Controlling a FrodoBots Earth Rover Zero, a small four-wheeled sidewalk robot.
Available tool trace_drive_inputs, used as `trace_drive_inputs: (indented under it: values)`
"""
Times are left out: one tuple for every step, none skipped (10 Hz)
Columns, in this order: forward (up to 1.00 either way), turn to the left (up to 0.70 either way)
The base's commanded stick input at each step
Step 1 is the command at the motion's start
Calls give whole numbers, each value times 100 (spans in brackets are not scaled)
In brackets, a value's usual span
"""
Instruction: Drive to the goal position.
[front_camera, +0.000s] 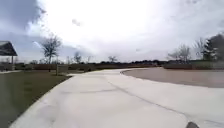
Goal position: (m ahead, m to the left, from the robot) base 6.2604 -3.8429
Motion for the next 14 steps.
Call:
trace_drive_inputs:
  values:
    - [100, 0]
    - [100, 0]
    - [100, 0]
    - [100, 24]
    - [100, 40]
    - [100, 40]
    - [100, 40]
    - [100, 22]
    - [100, 0]
    - [100, 0]
    - [100, 0]
    - [100, 0]
    - [100, 0]
    - [100, 0]
